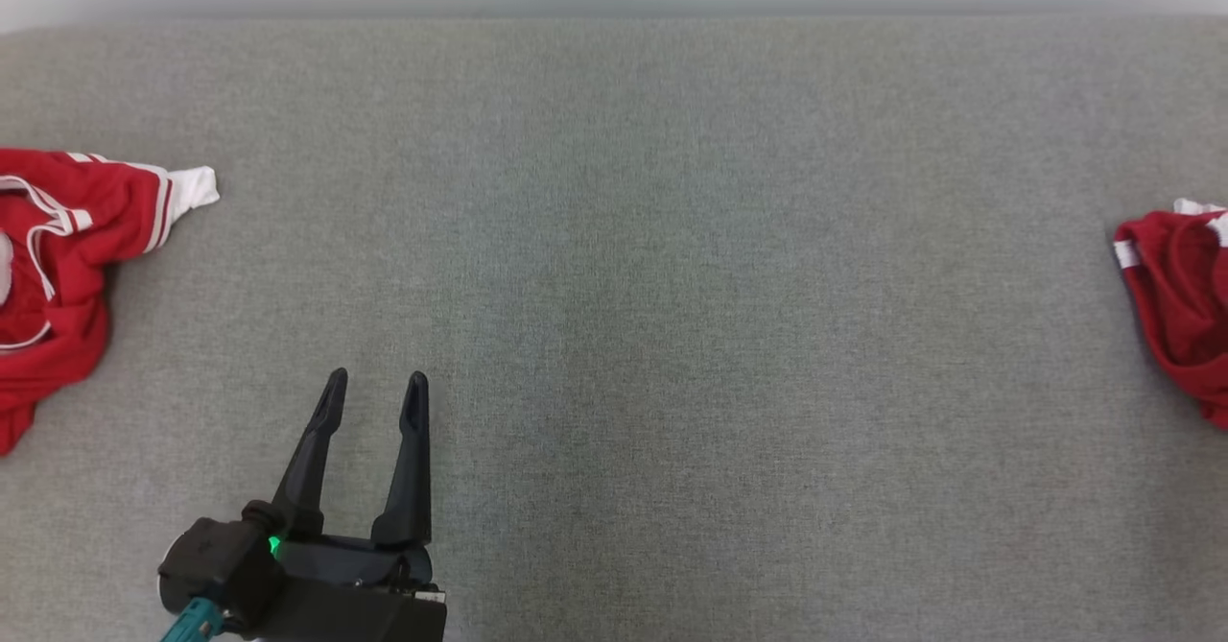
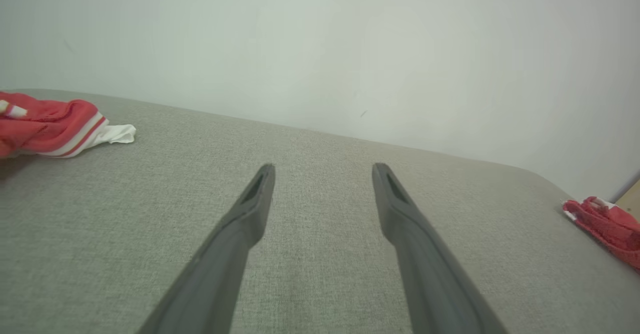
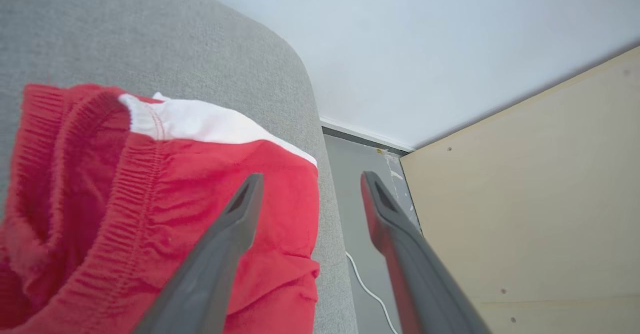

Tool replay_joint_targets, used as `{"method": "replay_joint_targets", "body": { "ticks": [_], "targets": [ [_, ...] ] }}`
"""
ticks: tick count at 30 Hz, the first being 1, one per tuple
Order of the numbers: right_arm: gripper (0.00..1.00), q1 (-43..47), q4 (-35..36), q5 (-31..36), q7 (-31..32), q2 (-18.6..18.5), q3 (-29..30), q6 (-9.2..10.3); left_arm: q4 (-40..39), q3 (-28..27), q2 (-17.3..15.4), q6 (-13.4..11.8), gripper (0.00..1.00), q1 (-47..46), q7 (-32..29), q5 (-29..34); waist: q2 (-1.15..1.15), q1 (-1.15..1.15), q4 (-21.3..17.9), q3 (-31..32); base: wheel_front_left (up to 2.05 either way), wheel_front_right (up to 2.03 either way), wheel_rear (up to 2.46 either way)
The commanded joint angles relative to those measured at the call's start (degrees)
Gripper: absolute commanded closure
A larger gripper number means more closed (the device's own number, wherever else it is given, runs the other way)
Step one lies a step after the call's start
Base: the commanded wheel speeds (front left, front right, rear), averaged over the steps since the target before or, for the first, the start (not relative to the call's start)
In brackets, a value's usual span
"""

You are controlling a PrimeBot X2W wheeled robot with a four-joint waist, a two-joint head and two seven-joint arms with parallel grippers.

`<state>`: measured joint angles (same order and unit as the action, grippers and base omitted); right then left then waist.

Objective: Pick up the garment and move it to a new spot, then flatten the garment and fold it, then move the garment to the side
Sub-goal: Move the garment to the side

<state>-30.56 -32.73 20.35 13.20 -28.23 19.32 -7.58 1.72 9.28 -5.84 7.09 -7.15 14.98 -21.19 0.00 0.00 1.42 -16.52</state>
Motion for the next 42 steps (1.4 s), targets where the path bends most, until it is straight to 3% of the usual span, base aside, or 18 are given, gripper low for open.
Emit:
{"method": "replay_joint_targets", "body": {
  "ticks": [1,11,22,30,34,42],
  "targets": [
    [0.0,-0.2,-0.2,-0.3,-1.4,0.5,0.2,0.15,-0.1,-0.2,0.1,-0.1,0.0,0.4,0.2,0.1,0.0,0.0,-0.2,1.4,0.0,0.0,0.0],
    [0.0,3.3,3.1,-13.4,-16.5,5.6,-5.4,0.15,-2.8,-4.3,1.9,-1.3,0.0,3.4,0.2,0.0,0.0,0.0,-0.1,8.1,0.0,0.0,0.0],
    [0.0,18.2,19.0,-24.8,-23.0,14.5,-15.1,0.14,-1.6,-6.1,2.8,-1.4,0.0,8.6,0.3,1.2,0.0,0.0,1.3,15.0,0.0,0.0,0.0],
    [0.0,27.2,26.0,-23.2,-22.2,21.5,-20.4,0.14,-0.7,-7.7,2.9,-1.2,0.0,11.3,0.3,3.0,0.0,0.0,1.5,17.1,0.0,0.0,0.0],
    [0.0,29.5,27.5,-22.6,-21.3,23.9,-20.0,0.14,0.5,-7.7,2.9,-0.8,0.0,12.4,0.3,4.6,0.0,0.0,1.4,17.7,0.0,0.0,0.0],
    [0.0,31.5,26.8,-22.8,-18.3,25.3,-19.5,0.14,4.4,-6.9,2.6,-0.1,0.0,12.9,0.3,7.1,0.0,0.0,0.8,18.3,0.0,0.0,0.0]
  ]
}}
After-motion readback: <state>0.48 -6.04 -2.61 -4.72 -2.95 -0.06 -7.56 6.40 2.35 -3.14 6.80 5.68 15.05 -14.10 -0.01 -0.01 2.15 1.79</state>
